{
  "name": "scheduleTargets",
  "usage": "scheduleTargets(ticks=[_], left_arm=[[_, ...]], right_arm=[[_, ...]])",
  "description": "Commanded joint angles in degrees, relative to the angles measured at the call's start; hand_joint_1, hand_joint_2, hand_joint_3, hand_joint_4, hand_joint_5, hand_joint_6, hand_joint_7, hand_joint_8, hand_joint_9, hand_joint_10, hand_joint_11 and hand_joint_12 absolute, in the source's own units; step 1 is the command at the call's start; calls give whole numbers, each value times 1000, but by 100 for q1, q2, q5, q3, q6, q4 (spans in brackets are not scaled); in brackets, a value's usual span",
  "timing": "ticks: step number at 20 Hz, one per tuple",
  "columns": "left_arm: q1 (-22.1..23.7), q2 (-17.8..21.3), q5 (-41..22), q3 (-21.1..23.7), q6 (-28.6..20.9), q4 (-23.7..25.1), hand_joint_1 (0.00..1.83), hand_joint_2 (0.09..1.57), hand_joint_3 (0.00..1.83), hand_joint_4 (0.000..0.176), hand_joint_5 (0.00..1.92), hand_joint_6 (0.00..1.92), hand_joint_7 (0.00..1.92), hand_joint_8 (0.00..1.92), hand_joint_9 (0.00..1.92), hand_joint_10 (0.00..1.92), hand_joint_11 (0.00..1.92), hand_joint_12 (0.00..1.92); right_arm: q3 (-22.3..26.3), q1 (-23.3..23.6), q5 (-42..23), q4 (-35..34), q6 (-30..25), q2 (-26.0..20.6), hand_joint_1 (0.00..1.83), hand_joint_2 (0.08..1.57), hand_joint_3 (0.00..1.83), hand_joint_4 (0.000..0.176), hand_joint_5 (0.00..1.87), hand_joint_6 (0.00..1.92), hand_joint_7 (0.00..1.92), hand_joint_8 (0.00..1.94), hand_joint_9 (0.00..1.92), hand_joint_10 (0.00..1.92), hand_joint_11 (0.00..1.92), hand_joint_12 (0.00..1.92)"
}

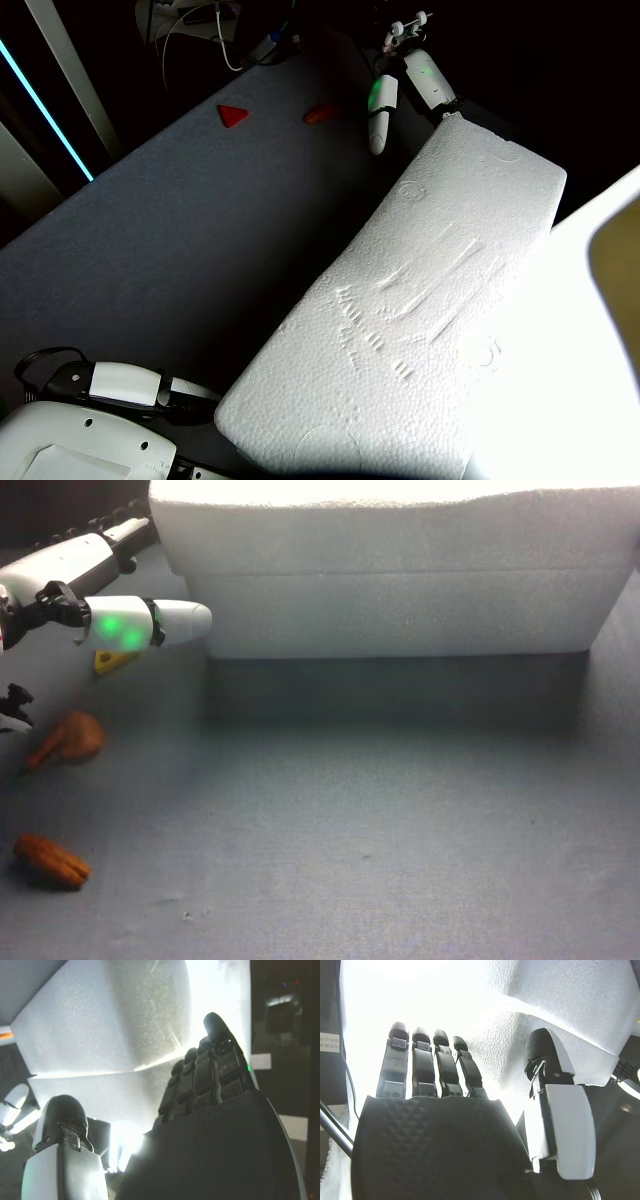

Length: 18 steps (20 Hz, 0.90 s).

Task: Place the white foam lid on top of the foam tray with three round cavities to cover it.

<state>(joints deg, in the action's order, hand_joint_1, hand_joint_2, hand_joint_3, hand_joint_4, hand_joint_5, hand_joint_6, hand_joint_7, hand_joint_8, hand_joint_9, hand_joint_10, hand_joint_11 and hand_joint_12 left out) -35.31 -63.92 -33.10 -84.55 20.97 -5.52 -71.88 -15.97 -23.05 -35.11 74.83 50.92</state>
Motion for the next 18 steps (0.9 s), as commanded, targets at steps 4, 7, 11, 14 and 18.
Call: scheduleTargets(ticks=[4, 7, 11, 14, 18], left_arm=[[-87, 266, -927, 117, 43, -216, 375, 1091, 2, 6, 0, 0, 0, 0, 0, 0, 0, 509], [-165, 410, -1233, 279, 57, -274, 384, 1113, 2, 0, 0, 0, 0, 0, 0, 0, 0, 560], [-143, 543, -1620, 487, 58, -177, 391, 1111, 0, 0, 0, 0, 0, 0, 0, 0, 0, 552], [-147, 608, -1811, 573, 53, -163, 387, 1097, 0, 7, 0, 0, 0, 0, 0, 0, 0, 281], [-109, 680, -2019, 678, 25, -66, 394, 1078, 0, 0, 0, 0, 0, 0, 0, 0, 0, 397]], right_arm=[[-21, 65, -662, 82, -2, -104, 394, 1263, 1, 0, 0, 0, 0, 0, 0, 0, 2, 0], [-11, 63, -671, 82, -2, -105, 421, 1275, 4, 0, 0, 0, 0, 0, 0, 0, 0, 0], [59, 53, -721, 85, 34, -160, 481, 1262, 0, 0, 0, 0, 0, 0, 0, 0, 0, 0], [113, 54, -743, 85, 113, -193, 430, 1264, 1, 0, 0, 0, 0, 0, 0, 0, 0, 0], [147, 53, -770, 92, 117, -219, 426, 1258, 0, 0, 0, 0, 0, 0, 0, 0, 0, 0]])
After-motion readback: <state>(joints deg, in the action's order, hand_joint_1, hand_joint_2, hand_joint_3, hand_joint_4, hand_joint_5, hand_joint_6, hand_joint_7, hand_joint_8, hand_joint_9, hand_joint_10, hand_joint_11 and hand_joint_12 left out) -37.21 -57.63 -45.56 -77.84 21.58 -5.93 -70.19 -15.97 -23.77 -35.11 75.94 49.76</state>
